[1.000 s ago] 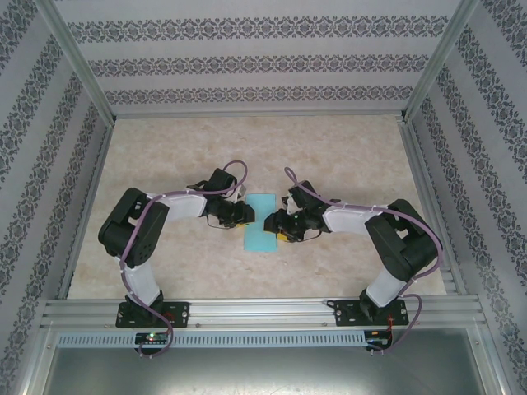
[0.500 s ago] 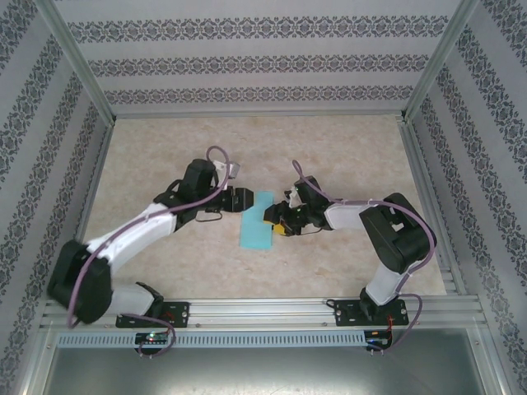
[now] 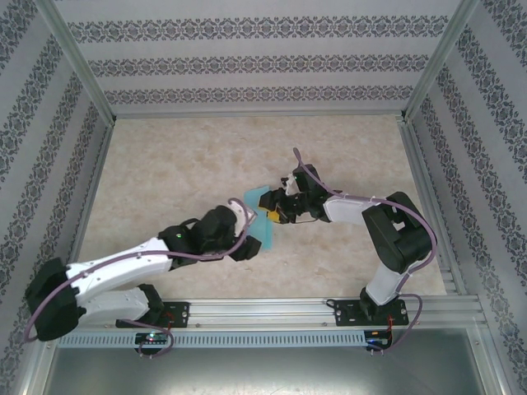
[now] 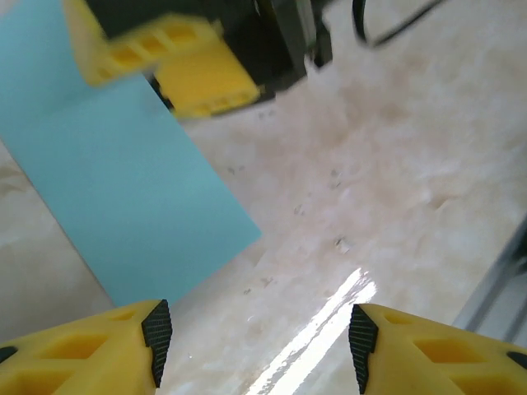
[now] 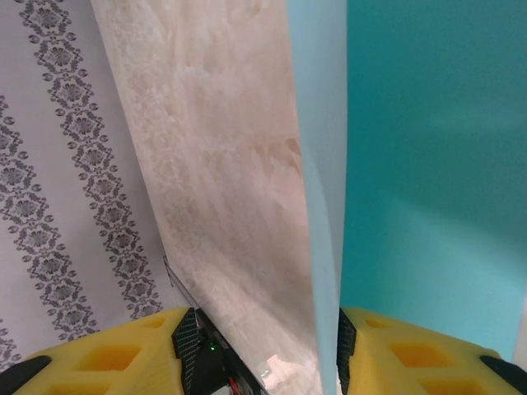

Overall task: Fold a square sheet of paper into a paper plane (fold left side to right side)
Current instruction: Fold the triangle a second time at the center of the table.

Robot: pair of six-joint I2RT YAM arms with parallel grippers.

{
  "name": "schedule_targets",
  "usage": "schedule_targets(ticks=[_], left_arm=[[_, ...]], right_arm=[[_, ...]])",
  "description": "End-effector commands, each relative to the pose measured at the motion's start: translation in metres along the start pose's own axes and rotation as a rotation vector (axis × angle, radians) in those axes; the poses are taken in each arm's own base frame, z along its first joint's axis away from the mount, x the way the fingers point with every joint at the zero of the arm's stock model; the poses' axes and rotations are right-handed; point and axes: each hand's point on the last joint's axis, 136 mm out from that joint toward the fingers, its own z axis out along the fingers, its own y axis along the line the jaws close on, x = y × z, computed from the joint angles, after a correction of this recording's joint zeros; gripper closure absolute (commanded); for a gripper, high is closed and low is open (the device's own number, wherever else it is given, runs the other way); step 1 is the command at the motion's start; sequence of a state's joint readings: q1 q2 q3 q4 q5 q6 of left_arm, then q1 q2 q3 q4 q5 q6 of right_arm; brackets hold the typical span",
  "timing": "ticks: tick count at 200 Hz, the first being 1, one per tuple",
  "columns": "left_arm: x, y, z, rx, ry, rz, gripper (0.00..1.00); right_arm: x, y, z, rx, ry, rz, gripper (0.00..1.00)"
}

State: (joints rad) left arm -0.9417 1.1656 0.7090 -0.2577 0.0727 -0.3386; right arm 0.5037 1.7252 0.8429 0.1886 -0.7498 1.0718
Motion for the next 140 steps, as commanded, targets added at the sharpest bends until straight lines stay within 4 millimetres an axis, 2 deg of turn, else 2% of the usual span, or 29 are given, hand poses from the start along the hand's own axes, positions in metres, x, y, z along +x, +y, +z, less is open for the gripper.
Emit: schedule_targets(ticks=[1,21,68,105,140], left_arm=[[-0.002,0.003,0.013,-0.126,0.013,0.081,0.35],[0.002,-0.005,0.028,-0.161,0.039,0.106,0.33],[0.014,-0.002,0.060,-0.317,0.147,0.177,0.30],[0.012,0.011,0.067,-0.462,0.186,0.231,0.30],[0.006,0.019,0.062,-0.564,0.178,0.268,0.36]], right_arm=[[-0.004,0.019,-0.006,-0.027,-0.005,-0.014,0.51],[-0.005,0.020,-0.006,-0.026,-0.009,-0.014,0.51],[-0.006,0.025,-0.003,-0.023,-0.003,-0.017,0.51],[-0.005,0.025,0.001,-0.017,-0.002,-0.020,0.51],[-0.004,0.023,0.002,-0.007,-0.002,-0.019,0.51]])
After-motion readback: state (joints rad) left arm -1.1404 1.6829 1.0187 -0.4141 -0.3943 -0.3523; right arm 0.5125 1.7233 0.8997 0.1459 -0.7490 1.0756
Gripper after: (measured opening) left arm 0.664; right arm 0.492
